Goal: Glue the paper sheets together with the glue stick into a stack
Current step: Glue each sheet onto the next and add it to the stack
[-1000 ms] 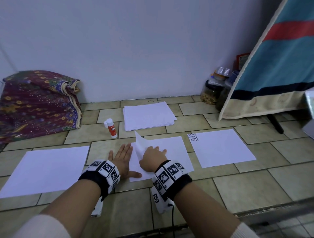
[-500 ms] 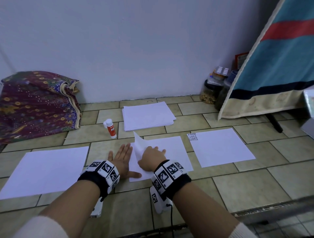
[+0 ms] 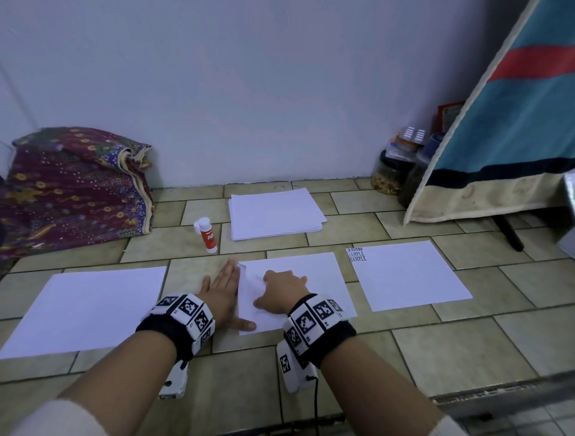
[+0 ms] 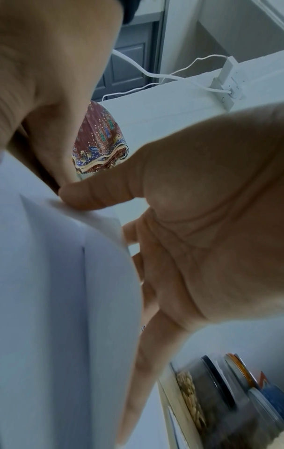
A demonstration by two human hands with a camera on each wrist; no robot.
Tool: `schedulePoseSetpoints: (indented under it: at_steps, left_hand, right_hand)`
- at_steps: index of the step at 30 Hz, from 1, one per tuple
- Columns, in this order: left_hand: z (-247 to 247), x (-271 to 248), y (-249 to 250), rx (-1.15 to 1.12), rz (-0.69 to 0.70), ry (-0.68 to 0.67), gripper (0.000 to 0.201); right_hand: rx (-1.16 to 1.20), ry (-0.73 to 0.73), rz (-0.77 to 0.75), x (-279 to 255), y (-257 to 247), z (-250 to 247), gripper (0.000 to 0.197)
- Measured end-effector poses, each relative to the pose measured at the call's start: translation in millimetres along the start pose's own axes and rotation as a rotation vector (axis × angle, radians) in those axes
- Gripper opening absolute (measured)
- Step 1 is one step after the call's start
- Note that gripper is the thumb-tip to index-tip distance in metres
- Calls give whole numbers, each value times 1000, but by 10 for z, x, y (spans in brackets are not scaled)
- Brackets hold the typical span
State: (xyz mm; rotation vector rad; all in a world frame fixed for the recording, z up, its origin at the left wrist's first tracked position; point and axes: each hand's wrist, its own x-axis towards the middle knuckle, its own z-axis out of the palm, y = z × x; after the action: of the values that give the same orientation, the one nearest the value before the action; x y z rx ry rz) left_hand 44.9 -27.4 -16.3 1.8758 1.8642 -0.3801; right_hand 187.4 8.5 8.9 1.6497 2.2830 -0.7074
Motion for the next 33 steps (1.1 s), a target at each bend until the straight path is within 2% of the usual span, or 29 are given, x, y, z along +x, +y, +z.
schedulePoseSetpoints:
  at_steps: [7, 15, 21, 23, 26, 29, 31, 33]
  left_hand:
    - [-58, -33, 21, -14, -33, 28, 128]
    - [-40, -9, 15, -3, -50, 41, 130]
    - [-13, 33, -1, 3, -51, 46, 132]
    - [-10, 57, -19, 10, -44, 33, 135]
    - [-18, 56, -65, -2, -18, 6, 140]
    - [-86, 24, -98, -129, 0, -2, 122]
    - [-140, 14, -105, -253, -10, 24, 104]
    - [-159, 13, -113, -335, -15, 70, 98]
  right_hand:
    - [2, -11, -24, 25, 38, -8, 59]
    - [-132, -60, -50, 27, 30, 9, 60]
    - [-151, -74, -58, 27, 27, 38, 71]
    - [-141, -74, -44, 44, 24, 42, 68]
    - [-179, -67, -20, 80, 27, 55, 52]
    - [-201, -49, -24, 106, 50, 70, 45]
    - [-220, -46, -35, 108, 50, 81, 50]
    - [-241, -54, -38, 105, 35, 86, 59]
